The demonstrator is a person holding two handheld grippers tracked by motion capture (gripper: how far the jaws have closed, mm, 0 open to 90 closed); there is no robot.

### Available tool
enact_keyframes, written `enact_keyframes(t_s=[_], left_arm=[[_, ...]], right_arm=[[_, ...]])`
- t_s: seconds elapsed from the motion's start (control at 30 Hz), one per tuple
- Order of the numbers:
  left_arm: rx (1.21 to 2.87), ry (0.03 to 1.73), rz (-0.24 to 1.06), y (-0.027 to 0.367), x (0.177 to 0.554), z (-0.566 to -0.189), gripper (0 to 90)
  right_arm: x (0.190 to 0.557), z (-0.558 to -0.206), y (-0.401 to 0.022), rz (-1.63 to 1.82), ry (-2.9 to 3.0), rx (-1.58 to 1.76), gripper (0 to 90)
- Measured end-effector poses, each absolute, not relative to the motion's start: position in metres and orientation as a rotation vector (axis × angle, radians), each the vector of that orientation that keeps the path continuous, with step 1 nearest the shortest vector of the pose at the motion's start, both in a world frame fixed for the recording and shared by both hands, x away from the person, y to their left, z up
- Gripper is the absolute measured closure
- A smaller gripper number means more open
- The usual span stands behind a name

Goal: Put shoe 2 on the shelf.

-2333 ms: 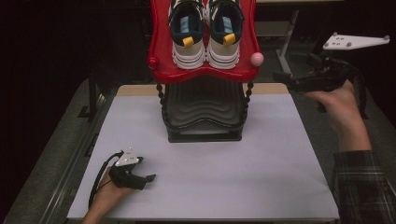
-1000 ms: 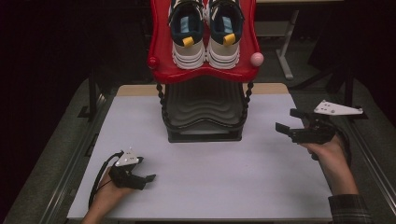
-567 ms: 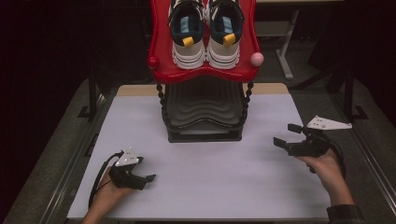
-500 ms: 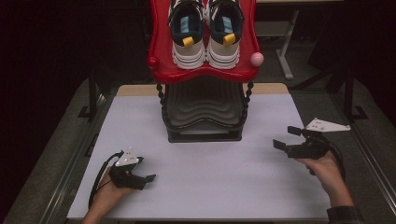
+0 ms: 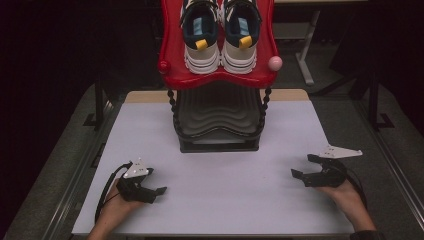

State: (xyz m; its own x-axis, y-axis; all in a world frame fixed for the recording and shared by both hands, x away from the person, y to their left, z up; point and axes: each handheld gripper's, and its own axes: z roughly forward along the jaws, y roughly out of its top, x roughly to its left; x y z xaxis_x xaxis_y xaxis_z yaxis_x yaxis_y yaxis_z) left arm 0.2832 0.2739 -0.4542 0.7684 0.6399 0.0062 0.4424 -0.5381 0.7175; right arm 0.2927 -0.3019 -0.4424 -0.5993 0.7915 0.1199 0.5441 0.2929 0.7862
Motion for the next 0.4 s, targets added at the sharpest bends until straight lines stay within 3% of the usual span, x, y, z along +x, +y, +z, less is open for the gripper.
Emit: enact_keyframes(t_s=[0.4], left_arm=[[2.229,0.803,0.349,0.274,0.283,-0.454,13.5]], right_arm=[[0.288,-0.459,-0.292,0.997,2.360,1.206,7.9]])
